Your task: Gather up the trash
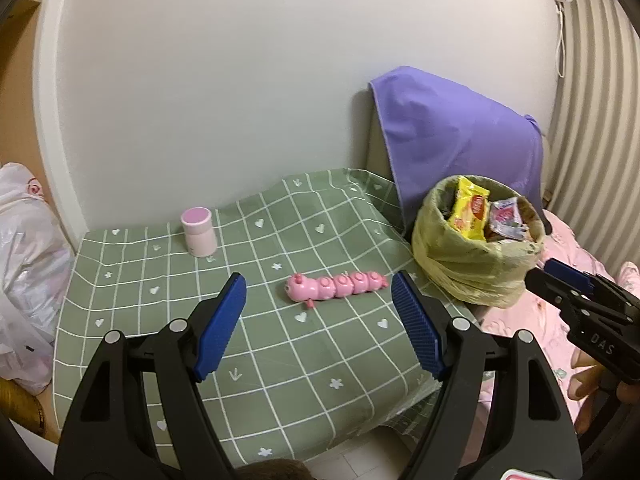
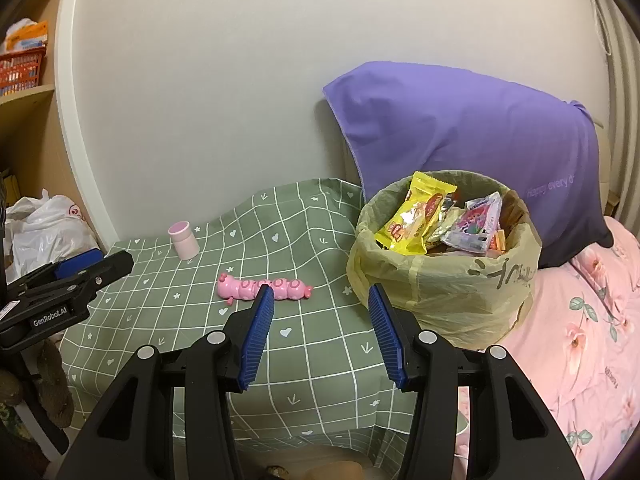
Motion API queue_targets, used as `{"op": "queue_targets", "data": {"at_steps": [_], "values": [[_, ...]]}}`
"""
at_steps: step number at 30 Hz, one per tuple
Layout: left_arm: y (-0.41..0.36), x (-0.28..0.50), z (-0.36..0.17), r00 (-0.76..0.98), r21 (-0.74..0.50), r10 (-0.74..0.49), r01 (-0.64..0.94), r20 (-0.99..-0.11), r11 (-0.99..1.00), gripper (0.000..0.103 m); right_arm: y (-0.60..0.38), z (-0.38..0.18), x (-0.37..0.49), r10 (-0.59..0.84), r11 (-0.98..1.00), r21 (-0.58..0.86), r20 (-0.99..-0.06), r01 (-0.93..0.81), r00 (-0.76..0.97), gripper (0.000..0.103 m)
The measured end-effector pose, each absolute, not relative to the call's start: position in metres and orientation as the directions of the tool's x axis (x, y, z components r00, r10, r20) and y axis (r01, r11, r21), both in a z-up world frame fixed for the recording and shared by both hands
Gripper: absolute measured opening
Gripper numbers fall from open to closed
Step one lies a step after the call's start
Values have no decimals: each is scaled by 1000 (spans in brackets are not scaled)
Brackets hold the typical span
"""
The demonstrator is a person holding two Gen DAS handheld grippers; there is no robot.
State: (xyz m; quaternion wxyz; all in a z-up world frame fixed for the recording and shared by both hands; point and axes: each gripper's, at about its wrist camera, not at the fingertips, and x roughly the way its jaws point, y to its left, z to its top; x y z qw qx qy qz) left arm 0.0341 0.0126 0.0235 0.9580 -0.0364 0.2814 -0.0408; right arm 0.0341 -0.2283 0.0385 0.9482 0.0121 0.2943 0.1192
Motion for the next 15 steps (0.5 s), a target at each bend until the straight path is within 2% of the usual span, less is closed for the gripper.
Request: {"op": "queue_targets", "data": {"at_steps": [10,15], "values": [[21,39,18,841,-78,-60,21,-538,997,71,-220,32,44,262,963,95,-564,-253,783,47],[52,68,-8,781,-107,-25,-54,-625,993,71,-203,16,71,294,949,89,-596,-303,747,47]]}}
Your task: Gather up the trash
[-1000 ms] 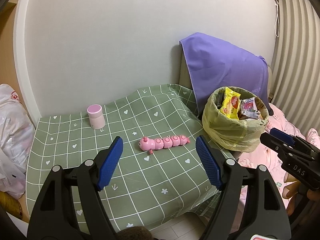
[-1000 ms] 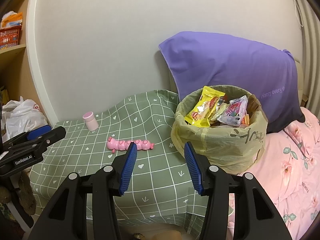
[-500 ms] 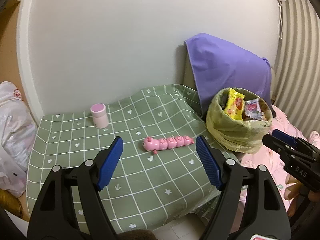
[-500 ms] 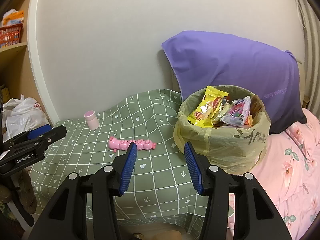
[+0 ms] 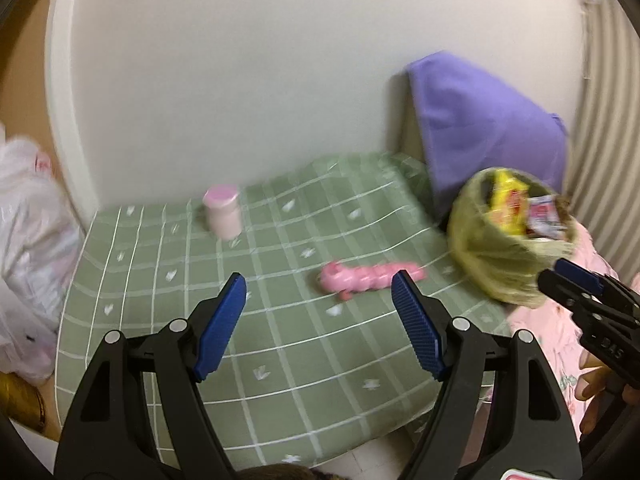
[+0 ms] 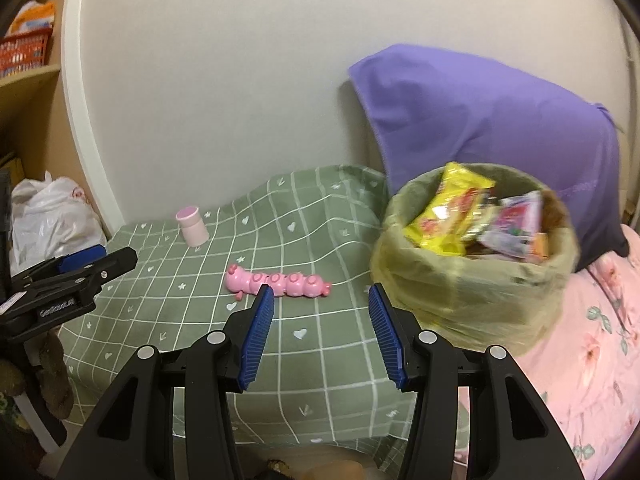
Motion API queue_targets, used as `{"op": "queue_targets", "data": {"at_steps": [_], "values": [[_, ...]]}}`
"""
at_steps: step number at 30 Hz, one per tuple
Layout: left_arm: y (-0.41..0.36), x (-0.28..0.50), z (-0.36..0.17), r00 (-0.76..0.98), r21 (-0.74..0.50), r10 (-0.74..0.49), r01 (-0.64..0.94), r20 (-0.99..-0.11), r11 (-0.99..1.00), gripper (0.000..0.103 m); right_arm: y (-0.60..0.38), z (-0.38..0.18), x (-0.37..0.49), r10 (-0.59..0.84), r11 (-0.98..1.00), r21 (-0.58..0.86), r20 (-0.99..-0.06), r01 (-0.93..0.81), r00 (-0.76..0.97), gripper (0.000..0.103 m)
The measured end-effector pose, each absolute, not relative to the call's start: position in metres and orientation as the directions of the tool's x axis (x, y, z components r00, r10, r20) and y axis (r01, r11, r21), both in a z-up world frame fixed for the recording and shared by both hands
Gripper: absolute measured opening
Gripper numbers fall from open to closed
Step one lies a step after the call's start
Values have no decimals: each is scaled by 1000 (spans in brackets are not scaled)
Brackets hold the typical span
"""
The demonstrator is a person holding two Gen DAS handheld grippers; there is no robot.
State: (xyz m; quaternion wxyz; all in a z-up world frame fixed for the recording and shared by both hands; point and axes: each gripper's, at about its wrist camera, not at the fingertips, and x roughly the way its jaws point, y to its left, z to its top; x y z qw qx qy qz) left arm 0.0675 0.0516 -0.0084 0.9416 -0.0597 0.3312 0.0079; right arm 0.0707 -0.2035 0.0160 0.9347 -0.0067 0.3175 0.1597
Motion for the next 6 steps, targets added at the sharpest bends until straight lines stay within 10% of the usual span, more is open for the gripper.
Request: {"op": "queue_targets", "data": {"at_steps": [6], "values": [[168,136,-67,613,-57,205,-379,-763,924,71,-125,-26,133,451,833,90,-681,-545,577,47]]}}
